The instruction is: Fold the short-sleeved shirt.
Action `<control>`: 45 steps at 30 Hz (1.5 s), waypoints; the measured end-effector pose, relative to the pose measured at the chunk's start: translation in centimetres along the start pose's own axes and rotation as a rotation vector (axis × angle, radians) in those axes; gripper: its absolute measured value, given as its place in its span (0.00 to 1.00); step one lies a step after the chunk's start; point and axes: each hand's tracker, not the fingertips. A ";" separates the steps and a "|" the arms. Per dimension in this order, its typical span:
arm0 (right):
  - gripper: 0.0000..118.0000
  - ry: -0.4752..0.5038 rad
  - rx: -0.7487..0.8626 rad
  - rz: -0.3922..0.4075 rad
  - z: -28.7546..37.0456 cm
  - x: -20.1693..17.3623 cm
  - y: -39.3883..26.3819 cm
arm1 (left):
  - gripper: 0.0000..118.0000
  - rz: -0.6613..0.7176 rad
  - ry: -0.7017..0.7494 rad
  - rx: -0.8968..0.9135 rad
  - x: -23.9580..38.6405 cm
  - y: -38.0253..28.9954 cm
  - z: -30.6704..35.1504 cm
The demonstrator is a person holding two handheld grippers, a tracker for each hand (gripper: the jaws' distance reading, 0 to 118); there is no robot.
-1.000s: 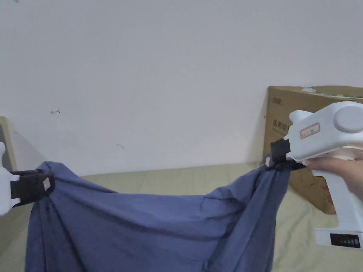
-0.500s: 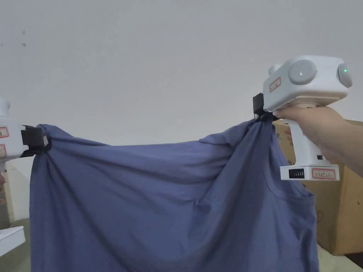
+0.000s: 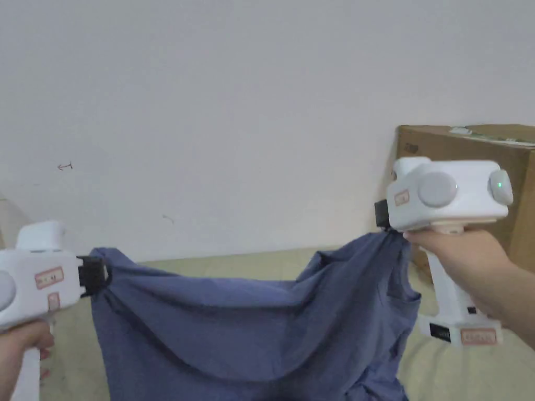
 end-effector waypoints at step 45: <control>0.00 0.201 0.140 -0.265 21.9 -1.6 -27.4 | 0.00 -0.042 -0.033 0.054 4.1 -19.4 21.4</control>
